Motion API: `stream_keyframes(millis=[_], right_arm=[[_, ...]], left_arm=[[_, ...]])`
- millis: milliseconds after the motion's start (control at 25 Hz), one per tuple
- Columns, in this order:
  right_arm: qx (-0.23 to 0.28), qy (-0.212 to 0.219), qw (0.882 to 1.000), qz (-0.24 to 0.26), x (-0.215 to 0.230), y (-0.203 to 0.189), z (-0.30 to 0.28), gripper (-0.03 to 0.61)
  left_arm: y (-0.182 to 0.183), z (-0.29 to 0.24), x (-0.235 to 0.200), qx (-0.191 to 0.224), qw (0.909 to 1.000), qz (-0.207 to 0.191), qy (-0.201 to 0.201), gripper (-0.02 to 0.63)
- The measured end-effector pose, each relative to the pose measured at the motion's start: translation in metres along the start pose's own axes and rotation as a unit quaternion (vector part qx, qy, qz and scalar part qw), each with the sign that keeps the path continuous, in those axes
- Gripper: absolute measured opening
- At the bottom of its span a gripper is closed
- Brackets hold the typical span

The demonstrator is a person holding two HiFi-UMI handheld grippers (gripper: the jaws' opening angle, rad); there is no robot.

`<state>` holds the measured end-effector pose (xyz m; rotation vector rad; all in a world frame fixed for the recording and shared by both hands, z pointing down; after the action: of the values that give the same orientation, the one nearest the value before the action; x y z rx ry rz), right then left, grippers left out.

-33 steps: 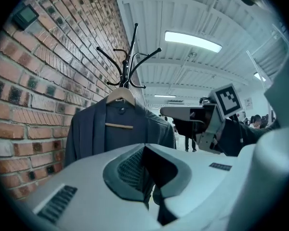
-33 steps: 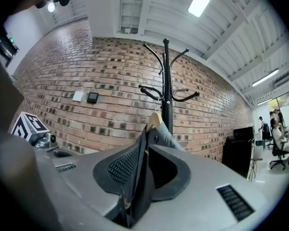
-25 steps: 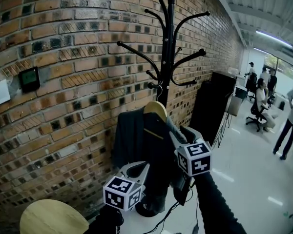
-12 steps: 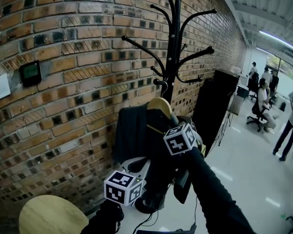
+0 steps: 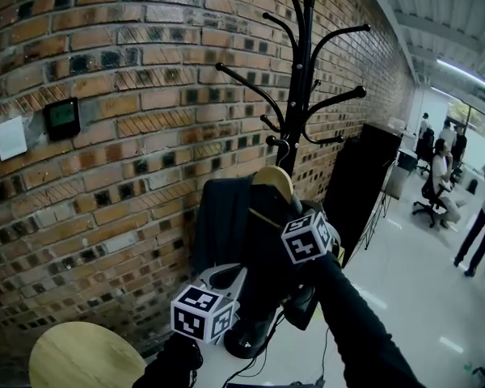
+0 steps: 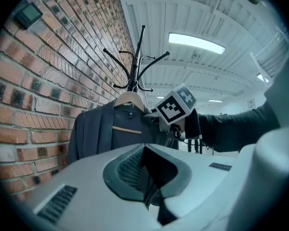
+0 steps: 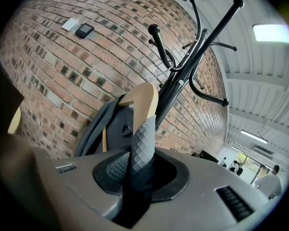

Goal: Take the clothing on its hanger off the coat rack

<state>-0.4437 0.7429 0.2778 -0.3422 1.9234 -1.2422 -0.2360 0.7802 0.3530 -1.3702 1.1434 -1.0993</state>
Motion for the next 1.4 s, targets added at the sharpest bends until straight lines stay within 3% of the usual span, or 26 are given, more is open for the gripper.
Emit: stream_keyframes(millis=[480,960,1400], right_arm=[[0.030,-0.013,0.999,0.003,0.028,0.024,0.042,0.044],[0.019,-0.005,1.000,0.003,0.059,-0.015,0.117,0.044],[-0.011,-0.043,0.999,0.004,0.142,-0.078,0.229,0.044]], left_arm=[[0.003,0.000,0.010,0.010,0.9999,-0.001,-0.014,0.006],[0.017,-0.016,0.034,0.021,0.9980,-0.003,-0.059,0.006],[0.053,-0.062,0.149,0.039,0.9887,-0.016,-0.144,0.006]])
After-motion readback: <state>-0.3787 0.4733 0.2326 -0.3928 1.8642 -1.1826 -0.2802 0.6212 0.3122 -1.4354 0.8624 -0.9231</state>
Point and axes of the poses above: the fingertips, and each gripper's own axes: z backward along the fingers, x to its right, y out of its top, the point moved 4 cm from there along z, backward along the fingers, and after that the axes turned 8 degrees about -z, right-handed, at the moved point
